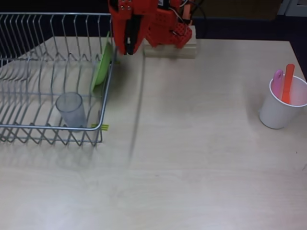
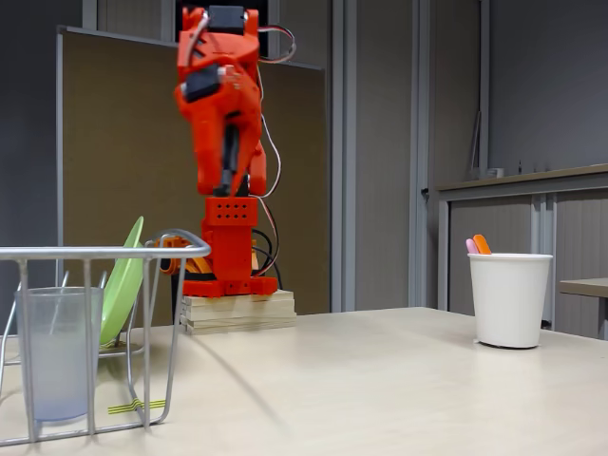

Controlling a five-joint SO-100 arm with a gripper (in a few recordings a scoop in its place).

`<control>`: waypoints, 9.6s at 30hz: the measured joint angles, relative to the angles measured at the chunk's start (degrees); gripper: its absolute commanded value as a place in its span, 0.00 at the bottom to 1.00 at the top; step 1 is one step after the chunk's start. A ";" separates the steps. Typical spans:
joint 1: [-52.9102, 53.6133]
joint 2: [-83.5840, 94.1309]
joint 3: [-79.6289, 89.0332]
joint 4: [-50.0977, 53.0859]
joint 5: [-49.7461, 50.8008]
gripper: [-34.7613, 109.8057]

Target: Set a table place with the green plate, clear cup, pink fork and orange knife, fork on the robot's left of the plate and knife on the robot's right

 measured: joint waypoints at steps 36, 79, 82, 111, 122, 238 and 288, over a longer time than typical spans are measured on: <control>28.48 -10.46 4.13 3.43 13.71 0.44; -6.94 3.25 -29.44 23.64 9.58 0.24; -14.50 3.96 -24.17 20.21 15.47 0.24; -46.05 -33.75 7.82 -28.48 66.27 0.37; -51.86 -36.30 8.53 -35.42 74.36 0.46; 16.61 -64.34 -36.83 -15.64 -68.12 0.39; -32.87 -64.34 -37.62 -13.97 -34.54 0.47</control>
